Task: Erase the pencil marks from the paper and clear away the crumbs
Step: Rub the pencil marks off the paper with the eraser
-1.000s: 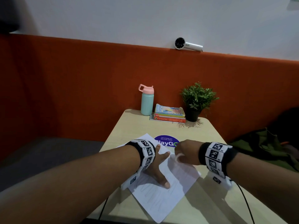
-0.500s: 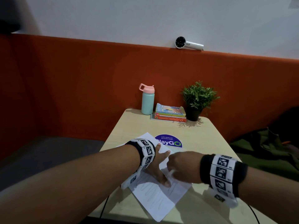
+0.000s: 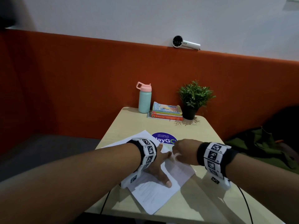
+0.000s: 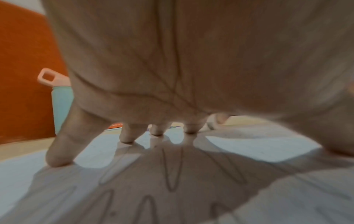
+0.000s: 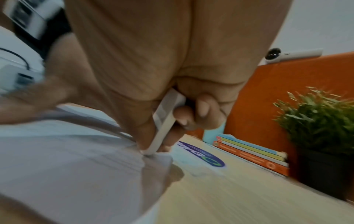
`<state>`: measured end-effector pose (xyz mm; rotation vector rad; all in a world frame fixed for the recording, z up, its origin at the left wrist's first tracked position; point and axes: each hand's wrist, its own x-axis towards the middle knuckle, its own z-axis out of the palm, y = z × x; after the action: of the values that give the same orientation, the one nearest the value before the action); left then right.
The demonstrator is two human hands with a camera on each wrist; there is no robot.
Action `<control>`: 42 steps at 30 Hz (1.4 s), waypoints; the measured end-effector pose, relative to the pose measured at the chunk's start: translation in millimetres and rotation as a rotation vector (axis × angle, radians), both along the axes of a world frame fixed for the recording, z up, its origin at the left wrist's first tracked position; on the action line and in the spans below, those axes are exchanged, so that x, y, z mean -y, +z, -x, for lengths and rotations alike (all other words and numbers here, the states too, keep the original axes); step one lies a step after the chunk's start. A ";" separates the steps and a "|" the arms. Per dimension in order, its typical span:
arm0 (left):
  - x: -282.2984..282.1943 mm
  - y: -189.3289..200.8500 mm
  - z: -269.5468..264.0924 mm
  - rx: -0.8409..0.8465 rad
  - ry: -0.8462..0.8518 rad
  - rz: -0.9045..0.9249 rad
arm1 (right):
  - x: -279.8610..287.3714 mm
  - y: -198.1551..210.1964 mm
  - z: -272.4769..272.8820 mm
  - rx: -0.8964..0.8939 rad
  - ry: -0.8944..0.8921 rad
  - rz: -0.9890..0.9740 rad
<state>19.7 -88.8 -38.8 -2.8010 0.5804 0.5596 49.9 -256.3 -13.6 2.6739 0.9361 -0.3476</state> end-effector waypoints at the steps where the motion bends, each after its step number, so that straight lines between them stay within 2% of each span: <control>1: 0.9 -0.8 1.5 -0.004 0.005 0.011 | -1.9 -1.8 9.3 -0.021 0.031 -0.019; 4: 2.6 1.6 4.9 -0.016 0.009 0.023 | -3.1 -7.3 34.2 -0.126 0.129 -0.085; 9: 1.9 -3.5 0.3 -0.022 0.020 -0.028 | 11.3 3.3 3.6 -0.021 -0.039 -0.072; 14: 2.4 0.2 1.2 -0.018 0.000 -0.004 | -1.1 -5.5 39.5 -0.132 0.100 -0.075; 18: 0.9 -3.6 -1.5 -0.037 0.015 -0.014 | 7.4 5.3 9.2 -0.041 -0.020 -0.057; 21: 0.4 -5.3 -2.3 -0.022 0.012 0.002 | 4.2 3.1 15.9 -0.027 0.038 -0.050; 25: 1.9 -7.1 -3.1 -0.006 0.010 -0.005 | -1.5 -4.8 43.4 -0.109 0.153 -0.001; 29: 0.1 -7.6 -4.0 -0.020 0.024 -0.022 | 12.3 4.8 11.9 0.004 0.040 -0.004; 31: 0.7 -6.7 -4.2 -0.010 0.010 -0.019 | 8.7 3.9 20.1 0.008 0.078 0.003; 34: 1.2 -5.7 -2.6 -0.005 0.002 -0.004 | -1.6 -2.9 48.5 -0.099 0.155 -0.001; 36: 0.8 -5.2 -2.3 -0.008 -0.004 0.000 | -0.3 -0.7 42.2 -0.062 0.152 0.013; 39: 1.3 -4.1 -1.2 -0.025 0.002 -0.021 | 11.4 5.6 15.3 0.024 0.049 0.021; 42: 2.2 -3.8 0.1 -0.023 0.011 -0.042 | 13.2 1.1 20.6 -0.002 0.066 -0.004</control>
<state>19.6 -91.0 -42.5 -2.7635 0.5522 0.5999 29.3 -269.4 -12.5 2.6396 1.0244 -0.3335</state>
